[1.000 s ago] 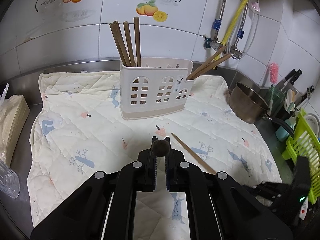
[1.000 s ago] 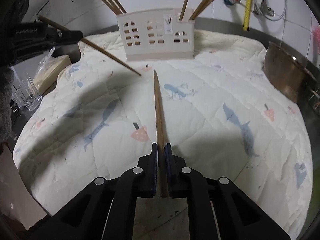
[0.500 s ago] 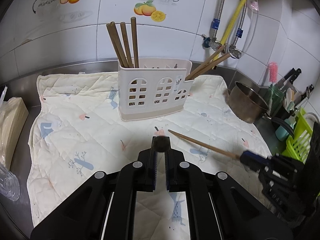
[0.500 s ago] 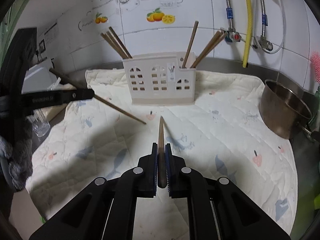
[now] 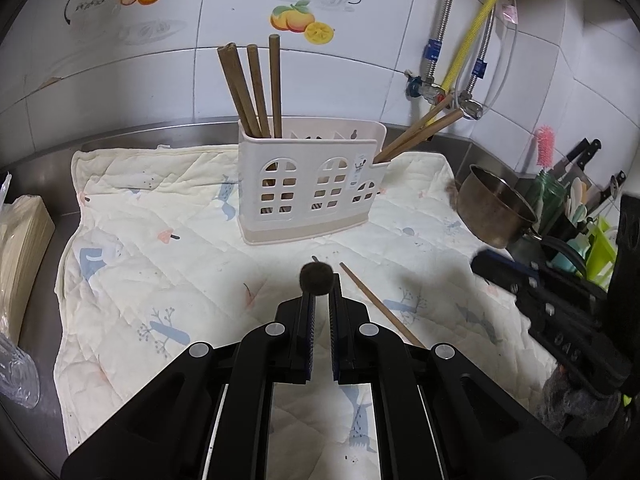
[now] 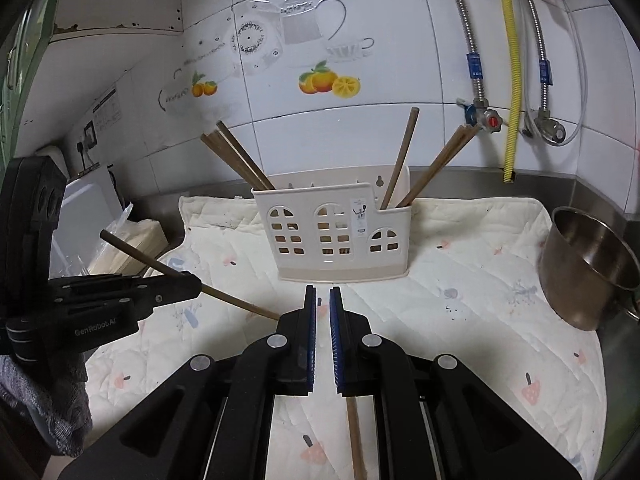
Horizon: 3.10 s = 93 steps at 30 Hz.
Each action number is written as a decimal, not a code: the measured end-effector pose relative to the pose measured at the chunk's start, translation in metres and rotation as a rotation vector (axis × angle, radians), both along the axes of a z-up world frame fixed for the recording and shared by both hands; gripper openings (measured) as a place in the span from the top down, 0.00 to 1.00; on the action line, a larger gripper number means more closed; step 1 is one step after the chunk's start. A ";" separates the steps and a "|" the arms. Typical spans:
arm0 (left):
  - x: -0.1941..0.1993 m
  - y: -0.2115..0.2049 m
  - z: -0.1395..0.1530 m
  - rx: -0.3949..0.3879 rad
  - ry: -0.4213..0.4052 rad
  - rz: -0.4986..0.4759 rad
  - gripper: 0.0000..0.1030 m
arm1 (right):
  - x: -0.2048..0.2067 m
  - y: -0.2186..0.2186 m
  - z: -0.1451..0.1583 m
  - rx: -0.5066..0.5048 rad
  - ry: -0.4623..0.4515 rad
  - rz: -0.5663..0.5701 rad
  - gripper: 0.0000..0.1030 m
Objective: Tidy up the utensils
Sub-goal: 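Carry the right tool's chopstick upright toward the holder while the left tool carries its chopstick, then raise both held chopsticks upright above the white holder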
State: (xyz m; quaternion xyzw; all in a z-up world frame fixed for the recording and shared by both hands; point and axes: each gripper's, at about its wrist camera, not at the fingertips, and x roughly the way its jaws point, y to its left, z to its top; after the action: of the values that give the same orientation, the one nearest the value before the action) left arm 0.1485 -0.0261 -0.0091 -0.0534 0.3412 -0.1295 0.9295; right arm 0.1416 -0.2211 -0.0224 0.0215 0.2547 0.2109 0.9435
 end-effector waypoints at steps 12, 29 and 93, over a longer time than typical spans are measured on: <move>0.001 -0.003 -0.003 -0.009 0.002 0.000 0.95 | -0.034 -0.026 -0.084 -0.083 0.223 -0.014 0.89; 0.001 -0.003 -0.003 -0.010 0.003 0.004 0.95 | -0.042 -0.013 -0.113 -0.212 0.243 -0.024 0.93; 0.114 0.008 0.108 0.102 -0.136 0.036 0.95 | 0.133 -0.004 0.167 -0.125 -0.104 -0.024 0.94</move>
State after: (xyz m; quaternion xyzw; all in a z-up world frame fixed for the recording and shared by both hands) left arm 0.2626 -0.0181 0.0984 -0.0033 0.2826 -0.0985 0.9541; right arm 0.2746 -0.2249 0.1444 -0.0456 0.2178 0.1842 0.9574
